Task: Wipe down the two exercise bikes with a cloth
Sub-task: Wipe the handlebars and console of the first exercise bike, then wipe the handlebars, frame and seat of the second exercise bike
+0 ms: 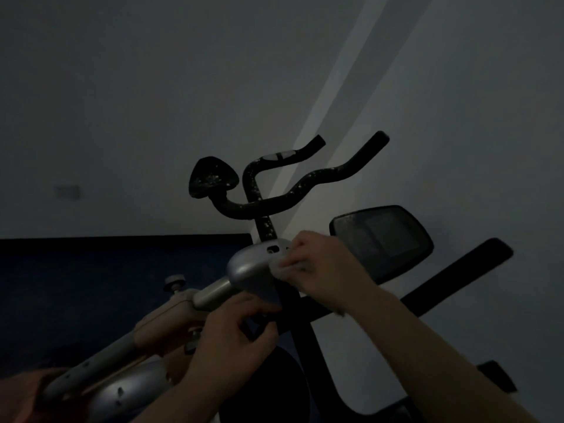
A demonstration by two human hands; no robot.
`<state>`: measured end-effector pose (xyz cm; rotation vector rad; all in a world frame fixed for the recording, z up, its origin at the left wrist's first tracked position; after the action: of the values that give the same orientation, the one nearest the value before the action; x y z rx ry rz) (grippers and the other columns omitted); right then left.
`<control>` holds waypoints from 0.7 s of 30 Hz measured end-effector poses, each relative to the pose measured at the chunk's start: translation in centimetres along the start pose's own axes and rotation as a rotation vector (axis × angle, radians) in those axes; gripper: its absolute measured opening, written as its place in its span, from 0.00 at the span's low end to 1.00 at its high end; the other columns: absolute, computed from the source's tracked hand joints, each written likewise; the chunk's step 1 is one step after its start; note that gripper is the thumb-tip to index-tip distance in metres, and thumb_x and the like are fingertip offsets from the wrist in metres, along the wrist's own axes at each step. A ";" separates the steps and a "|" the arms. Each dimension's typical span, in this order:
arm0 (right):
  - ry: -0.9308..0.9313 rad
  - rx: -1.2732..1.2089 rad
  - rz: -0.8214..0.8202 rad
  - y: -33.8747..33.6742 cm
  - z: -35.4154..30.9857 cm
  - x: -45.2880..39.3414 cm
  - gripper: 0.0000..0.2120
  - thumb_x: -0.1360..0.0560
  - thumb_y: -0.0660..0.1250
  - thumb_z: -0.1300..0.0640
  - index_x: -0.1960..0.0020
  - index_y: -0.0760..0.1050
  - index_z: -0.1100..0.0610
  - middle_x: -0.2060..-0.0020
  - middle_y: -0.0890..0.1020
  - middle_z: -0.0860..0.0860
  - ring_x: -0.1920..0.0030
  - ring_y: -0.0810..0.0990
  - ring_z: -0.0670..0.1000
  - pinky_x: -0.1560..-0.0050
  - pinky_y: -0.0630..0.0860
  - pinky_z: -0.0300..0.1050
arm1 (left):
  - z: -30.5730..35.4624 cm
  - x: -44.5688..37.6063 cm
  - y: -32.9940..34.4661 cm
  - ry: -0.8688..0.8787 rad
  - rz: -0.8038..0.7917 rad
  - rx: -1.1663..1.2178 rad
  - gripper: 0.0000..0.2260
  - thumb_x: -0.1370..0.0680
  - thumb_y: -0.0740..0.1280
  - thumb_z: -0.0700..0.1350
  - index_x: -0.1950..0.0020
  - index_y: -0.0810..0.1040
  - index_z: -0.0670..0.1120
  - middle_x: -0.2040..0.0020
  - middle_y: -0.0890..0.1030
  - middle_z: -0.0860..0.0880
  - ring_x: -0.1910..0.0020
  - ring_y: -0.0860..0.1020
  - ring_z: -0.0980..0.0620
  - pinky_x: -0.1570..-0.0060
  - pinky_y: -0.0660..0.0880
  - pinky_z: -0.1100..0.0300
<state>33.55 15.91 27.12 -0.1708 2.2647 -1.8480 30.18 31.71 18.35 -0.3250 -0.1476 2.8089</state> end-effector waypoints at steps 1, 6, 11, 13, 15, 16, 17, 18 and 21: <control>0.015 -0.059 -0.010 0.6 -0.6 0.3 0.08 0.31 0.74 0.52 0.55 0.84 0.54 0.56 0.80 0.50 0.57 0.79 0.49 0.57 0.73 0.41 | 0.0 0.0 0.0 0.002 0.002 -0.003 0.08 0.35 0.65 0.52 0.60 0.82 0.59 0.56 0.81 0.60 0.56 0.79 0.62 0.57 0.73 0.70; 0.289 -0.026 0.082 0.5 0.4 0.5 0.05 0.32 0.73 0.55 0.57 0.85 0.50 0.57 0.83 0.51 0.57 0.82 0.50 0.59 0.74 0.35 | -0.3 0.1 0.1 -0.010 0.007 -0.021 0.10 0.35 0.64 0.54 0.58 0.83 0.57 0.56 0.81 0.60 0.57 0.79 0.62 0.59 0.73 0.70; 0.467 -0.115 0.048 -1.2 0.7 -0.3 0.05 0.32 0.72 0.58 0.56 0.85 0.54 0.59 0.85 0.51 0.63 0.79 0.44 0.66 0.73 0.30 | -0.5 1.0 0.0 -0.059 0.068 0.036 0.08 0.28 0.64 0.50 0.55 0.82 0.55 0.56 0.82 0.60 0.54 0.79 0.62 0.54 0.76 0.64; 0.500 -0.089 0.074 -0.6 -0.1 -0.4 0.06 0.31 0.71 0.59 0.58 0.85 0.58 0.61 0.86 0.54 0.62 0.82 0.49 0.60 0.79 0.41 | -0.7 1.4 -0.1 -0.104 0.073 0.075 0.09 0.26 0.61 0.50 0.55 0.82 0.54 0.56 0.82 0.59 0.53 0.80 0.61 0.53 0.77 0.59; 0.519 -0.030 0.072 0.6 -0.9 0.1 0.08 0.31 0.67 0.60 0.60 0.83 0.63 0.64 0.85 0.56 0.62 0.82 0.52 0.61 0.79 0.47 | -0.8 1.6 -0.1 -0.121 0.078 0.084 0.09 0.26 0.61 0.50 0.55 0.81 0.55 0.56 0.82 0.59 0.53 0.79 0.61 0.52 0.77 0.57; 0.510 0.002 0.060 1.0 -1.5 0.3 0.08 0.31 0.66 0.60 0.63 0.83 0.63 0.66 0.84 0.56 0.63 0.81 0.51 0.64 0.77 0.45 | -0.8 1.7 -0.2 -0.126 0.081 0.089 0.09 0.25 0.61 0.51 0.55 0.81 0.55 0.56 0.82 0.58 0.54 0.79 0.62 0.52 0.77 0.56; 0.496 0.042 0.032 1.3 -2.0 0.5 0.08 0.31 0.66 0.60 0.64 0.82 0.62 0.68 0.82 0.54 0.65 0.80 0.50 0.67 0.74 0.43 | -0.9 1.7 -0.2 -0.136 0.078 0.090 0.08 0.25 0.62 0.50 0.56 0.81 0.55 0.57 0.82 0.58 0.54 0.79 0.62 0.51 0.77 0.56; 0.485 0.081 -0.004 1.4 -2.7 0.6 0.08 0.31 0.67 0.59 0.63 0.83 0.60 0.67 0.83 0.53 0.65 0.80 0.50 0.68 0.72 0.41 | -0.9 1.7 -0.2 -0.145 0.067 0.089 0.07 0.24 0.63 0.50 0.56 0.81 0.54 0.57 0.82 0.57 0.55 0.79 0.61 0.51 0.77 0.55; 0.514 0.094 -0.112 0.9 -4.3 0.4 0.07 0.33 0.70 0.56 0.58 0.85 0.58 0.63 0.85 0.52 0.63 0.81 0.49 0.67 0.76 0.40 | -0.8 1.7 -0.5 -0.162 0.021 0.082 0.06 0.23 0.65 0.46 0.58 0.80 0.53 0.59 0.82 0.55 0.57 0.80 0.60 0.53 0.77 0.55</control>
<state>32.21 20.14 27.02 0.2249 2.5166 -2.2614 28.98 32.80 17.26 -0.0802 -0.0642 2.8510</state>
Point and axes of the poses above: each hand's wrist, its own x-axis away from the middle knuckle, its own y-axis out of the palm, z = x × y, the point moved 2 cm from there along -x, towards the middle knuckle
